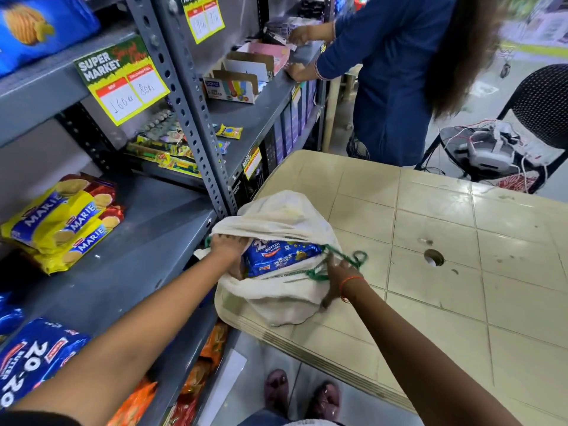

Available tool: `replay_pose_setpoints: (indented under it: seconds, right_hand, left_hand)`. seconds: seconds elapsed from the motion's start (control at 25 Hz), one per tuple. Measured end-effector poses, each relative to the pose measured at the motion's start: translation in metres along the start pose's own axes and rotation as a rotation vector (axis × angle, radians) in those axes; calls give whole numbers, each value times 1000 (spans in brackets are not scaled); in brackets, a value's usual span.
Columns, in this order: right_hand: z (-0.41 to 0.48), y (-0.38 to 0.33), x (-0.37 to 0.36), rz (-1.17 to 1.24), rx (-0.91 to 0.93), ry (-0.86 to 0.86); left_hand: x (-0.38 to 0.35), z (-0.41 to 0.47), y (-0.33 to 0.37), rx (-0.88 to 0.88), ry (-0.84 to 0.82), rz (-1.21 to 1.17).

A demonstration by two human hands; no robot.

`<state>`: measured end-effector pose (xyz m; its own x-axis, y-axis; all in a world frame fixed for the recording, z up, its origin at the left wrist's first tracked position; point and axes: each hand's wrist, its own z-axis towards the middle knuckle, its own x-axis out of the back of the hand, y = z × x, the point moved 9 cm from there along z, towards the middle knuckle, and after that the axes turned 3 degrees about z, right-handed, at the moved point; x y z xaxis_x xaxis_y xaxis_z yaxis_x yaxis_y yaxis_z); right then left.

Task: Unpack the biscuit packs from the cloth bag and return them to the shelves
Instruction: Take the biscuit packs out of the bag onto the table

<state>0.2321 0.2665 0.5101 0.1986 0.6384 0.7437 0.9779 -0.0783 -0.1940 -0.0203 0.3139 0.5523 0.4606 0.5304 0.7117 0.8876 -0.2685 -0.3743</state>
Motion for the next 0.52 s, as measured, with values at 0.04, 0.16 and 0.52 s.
replay_pose_setpoints:
  seconds: [0.04, 0.16, 0.52]
  right_hand:
    - [0, 8, -2, -6, -36, -19]
    - [-4, 2, 25, 74, -6, 93]
    - [12, -89, 78, 161, 341, 393]
  left_hand:
    - [1, -3, 0, -22, -21, -1]
    - [39, -6, 25, -117, 130, -62]
    - [115, 33, -16, -61, 385, -319]
